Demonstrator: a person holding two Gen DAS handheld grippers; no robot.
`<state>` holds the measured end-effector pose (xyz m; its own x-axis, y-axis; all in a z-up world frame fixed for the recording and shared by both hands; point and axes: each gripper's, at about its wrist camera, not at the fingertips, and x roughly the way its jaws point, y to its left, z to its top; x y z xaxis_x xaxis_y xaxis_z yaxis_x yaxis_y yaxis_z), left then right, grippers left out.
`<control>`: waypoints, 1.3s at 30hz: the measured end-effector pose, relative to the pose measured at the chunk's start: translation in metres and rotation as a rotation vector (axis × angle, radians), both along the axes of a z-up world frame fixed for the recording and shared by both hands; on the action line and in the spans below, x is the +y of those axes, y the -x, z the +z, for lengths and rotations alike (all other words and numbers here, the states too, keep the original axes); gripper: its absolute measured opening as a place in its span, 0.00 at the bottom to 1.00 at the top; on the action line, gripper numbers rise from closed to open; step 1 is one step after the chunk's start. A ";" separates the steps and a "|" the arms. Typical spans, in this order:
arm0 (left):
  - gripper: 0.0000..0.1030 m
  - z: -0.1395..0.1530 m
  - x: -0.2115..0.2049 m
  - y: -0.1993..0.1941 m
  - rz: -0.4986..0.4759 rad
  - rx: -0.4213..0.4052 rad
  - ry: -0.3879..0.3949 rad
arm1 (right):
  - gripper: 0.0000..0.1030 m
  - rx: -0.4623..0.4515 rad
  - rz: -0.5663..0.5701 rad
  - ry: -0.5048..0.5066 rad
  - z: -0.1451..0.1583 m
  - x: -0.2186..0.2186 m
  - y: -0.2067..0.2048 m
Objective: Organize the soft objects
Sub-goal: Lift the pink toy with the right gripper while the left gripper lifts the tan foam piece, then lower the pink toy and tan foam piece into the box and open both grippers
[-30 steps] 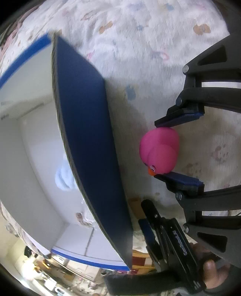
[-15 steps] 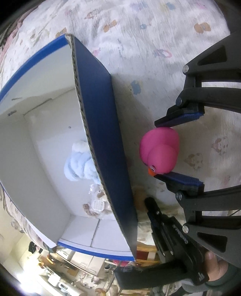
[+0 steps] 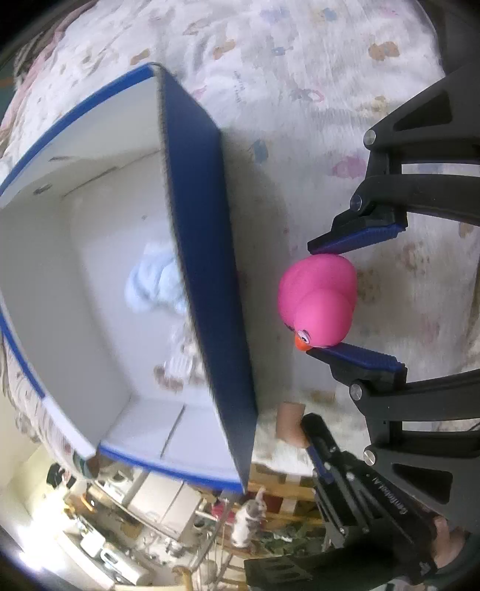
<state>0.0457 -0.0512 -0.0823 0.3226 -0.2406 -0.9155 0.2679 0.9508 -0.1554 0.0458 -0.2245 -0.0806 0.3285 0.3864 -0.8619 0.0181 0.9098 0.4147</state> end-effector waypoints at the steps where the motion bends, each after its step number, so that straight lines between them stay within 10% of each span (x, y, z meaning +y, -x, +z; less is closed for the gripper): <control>1: 0.04 0.006 0.001 0.005 -0.004 -0.011 0.000 | 0.48 -0.016 0.000 -0.010 0.007 0.001 0.002; 20: 0.04 0.110 -0.010 -0.041 -0.012 -0.217 0.023 | 0.48 -0.193 0.025 -0.018 0.084 -0.015 -0.055; 39: 0.04 0.036 -0.012 -0.104 0.088 -0.086 -0.001 | 0.49 -0.136 0.062 0.013 0.032 0.001 -0.094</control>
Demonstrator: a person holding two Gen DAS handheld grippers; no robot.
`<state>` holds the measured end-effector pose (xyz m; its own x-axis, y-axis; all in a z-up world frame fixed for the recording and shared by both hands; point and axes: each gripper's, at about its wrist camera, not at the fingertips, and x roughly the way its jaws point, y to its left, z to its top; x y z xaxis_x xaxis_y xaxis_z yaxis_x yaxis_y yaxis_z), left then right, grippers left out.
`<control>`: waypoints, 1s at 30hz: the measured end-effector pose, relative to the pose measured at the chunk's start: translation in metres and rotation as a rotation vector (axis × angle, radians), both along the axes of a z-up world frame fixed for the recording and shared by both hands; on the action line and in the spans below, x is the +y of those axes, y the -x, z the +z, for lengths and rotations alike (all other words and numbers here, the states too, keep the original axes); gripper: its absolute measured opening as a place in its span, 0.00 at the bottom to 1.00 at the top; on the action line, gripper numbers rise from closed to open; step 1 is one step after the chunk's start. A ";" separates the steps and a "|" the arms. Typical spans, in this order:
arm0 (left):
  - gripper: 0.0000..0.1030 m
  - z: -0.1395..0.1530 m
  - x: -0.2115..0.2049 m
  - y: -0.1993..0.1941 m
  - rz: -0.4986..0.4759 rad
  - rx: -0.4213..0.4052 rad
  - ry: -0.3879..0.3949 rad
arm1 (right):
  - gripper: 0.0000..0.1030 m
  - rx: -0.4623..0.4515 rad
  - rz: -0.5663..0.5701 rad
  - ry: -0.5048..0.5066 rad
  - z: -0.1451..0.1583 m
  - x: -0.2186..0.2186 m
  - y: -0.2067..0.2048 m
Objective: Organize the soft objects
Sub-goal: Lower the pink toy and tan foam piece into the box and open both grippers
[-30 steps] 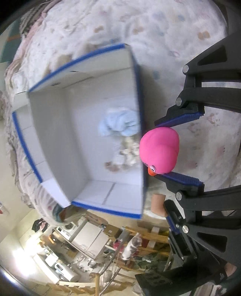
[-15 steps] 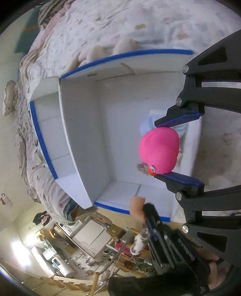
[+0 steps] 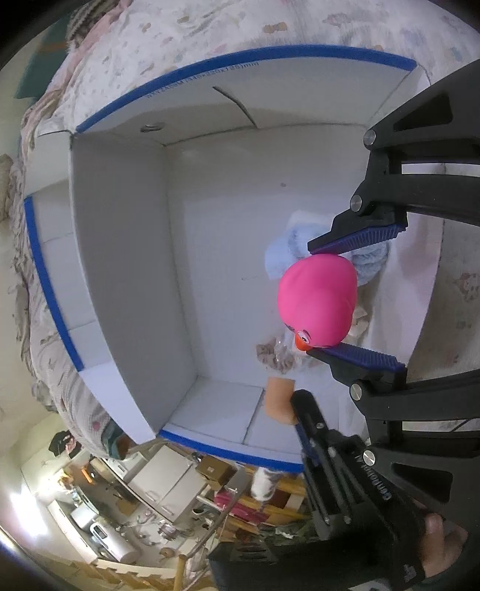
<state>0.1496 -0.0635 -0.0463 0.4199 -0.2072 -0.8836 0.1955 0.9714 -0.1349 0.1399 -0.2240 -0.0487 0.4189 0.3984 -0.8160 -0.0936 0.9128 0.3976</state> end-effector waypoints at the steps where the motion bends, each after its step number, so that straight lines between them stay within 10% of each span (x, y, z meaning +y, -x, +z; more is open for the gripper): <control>1: 0.04 -0.002 0.000 0.000 -0.001 0.010 -0.004 | 0.49 0.004 -0.003 -0.002 -0.001 0.000 -0.001; 19: 0.05 -0.017 -0.001 -0.001 0.022 0.086 -0.029 | 0.50 0.068 -0.043 -0.070 -0.013 -0.007 -0.007; 30: 0.10 -0.018 -0.006 0.005 0.016 0.084 -0.042 | 0.75 0.044 -0.128 -0.115 -0.006 -0.027 0.001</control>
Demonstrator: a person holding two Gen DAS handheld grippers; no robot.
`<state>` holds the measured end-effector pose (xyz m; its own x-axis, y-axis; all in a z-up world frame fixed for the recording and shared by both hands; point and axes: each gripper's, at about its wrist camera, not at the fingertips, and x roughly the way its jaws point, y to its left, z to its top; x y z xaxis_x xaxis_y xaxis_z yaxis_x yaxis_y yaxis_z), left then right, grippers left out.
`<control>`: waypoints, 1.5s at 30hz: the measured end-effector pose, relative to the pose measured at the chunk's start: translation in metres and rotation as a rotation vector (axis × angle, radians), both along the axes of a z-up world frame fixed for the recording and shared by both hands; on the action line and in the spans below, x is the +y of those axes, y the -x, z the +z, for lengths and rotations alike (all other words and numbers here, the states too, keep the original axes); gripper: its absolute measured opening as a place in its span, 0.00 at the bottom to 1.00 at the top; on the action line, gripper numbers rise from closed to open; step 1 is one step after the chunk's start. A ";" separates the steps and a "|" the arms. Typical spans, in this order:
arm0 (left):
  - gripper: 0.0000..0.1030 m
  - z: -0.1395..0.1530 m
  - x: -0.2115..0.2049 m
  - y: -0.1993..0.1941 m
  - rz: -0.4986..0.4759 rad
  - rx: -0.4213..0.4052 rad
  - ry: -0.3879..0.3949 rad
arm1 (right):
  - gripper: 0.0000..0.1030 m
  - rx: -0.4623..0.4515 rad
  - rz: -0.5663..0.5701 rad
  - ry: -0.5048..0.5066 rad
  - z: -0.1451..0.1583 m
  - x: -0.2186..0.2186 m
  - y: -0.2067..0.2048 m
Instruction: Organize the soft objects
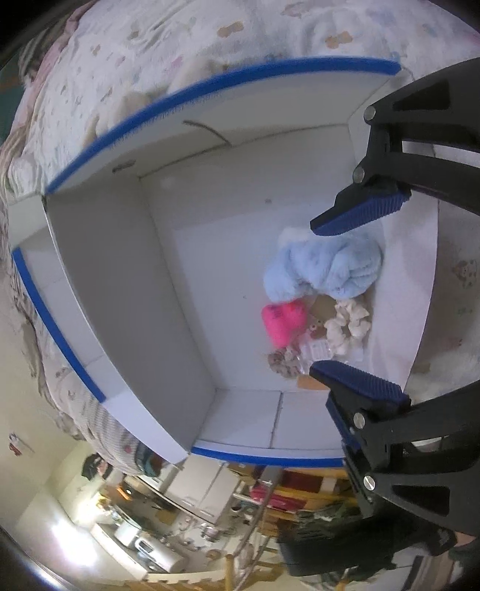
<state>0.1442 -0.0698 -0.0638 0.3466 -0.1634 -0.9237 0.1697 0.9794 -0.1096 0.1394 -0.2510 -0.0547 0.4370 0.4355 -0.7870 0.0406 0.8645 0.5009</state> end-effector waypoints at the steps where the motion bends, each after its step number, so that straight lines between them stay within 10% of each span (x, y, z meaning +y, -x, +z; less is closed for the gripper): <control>1: 0.12 -0.001 -0.002 0.001 -0.003 -0.007 -0.008 | 0.77 -0.003 -0.007 -0.004 0.001 -0.001 0.001; 11: 0.41 0.015 0.006 0.021 -0.006 -0.094 -0.047 | 0.97 -0.042 -0.045 0.020 0.009 -0.007 0.008; 28: 0.43 0.063 0.047 0.060 0.087 -0.266 -0.013 | 1.00 -0.123 -0.085 0.079 0.033 -0.017 0.051; 33: 0.78 0.069 0.052 0.079 0.096 -0.299 -0.019 | 1.00 -0.138 -0.062 0.157 0.034 -0.004 0.071; 45: 0.93 0.065 0.057 0.116 0.135 -0.367 -0.024 | 1.00 -0.275 -0.047 0.246 0.047 0.019 0.101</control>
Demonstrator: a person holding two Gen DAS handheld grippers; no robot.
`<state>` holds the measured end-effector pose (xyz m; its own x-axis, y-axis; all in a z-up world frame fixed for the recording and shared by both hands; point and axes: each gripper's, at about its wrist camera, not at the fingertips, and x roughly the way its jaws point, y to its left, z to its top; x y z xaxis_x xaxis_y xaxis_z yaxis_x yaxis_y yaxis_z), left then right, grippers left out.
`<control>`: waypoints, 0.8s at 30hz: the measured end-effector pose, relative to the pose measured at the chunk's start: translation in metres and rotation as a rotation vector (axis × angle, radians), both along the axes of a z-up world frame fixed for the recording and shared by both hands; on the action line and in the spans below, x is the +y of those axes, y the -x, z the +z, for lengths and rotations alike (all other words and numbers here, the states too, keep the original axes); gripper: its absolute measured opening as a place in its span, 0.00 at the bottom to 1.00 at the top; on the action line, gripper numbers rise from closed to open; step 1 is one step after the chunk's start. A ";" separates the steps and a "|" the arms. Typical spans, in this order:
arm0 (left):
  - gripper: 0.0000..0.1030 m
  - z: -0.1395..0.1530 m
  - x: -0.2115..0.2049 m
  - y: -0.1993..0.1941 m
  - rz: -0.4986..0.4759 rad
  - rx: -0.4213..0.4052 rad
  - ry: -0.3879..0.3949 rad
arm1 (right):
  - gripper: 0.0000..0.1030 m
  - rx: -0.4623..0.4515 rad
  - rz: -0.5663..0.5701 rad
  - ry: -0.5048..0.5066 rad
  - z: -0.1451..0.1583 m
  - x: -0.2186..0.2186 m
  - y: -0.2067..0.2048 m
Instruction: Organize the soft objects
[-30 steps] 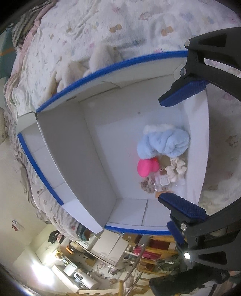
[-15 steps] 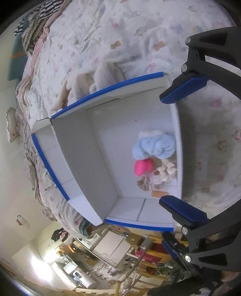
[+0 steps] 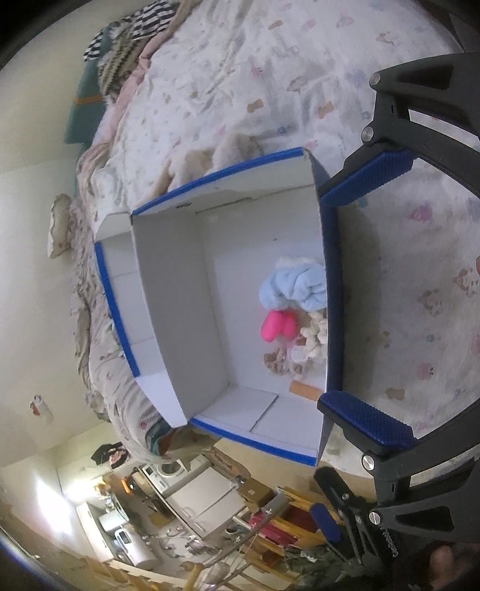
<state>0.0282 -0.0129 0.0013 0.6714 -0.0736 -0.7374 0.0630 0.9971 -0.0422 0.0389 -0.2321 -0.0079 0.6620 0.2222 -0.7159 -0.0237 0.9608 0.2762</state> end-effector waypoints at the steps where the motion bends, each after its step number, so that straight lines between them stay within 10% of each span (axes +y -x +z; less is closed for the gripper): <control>1: 0.93 0.000 -0.002 0.000 -0.001 -0.007 -0.001 | 1.00 -0.008 0.003 0.014 0.000 0.002 -0.001; 24: 0.94 -0.008 -0.008 -0.011 0.004 -0.019 -0.014 | 1.00 -0.038 -0.021 0.129 -0.004 0.006 -0.008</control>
<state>0.0390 -0.0211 -0.0068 0.6854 -0.0608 -0.7257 0.0594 0.9979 -0.0274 0.0465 -0.2262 -0.0116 0.6930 0.1151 -0.7117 -0.0110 0.9888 0.1491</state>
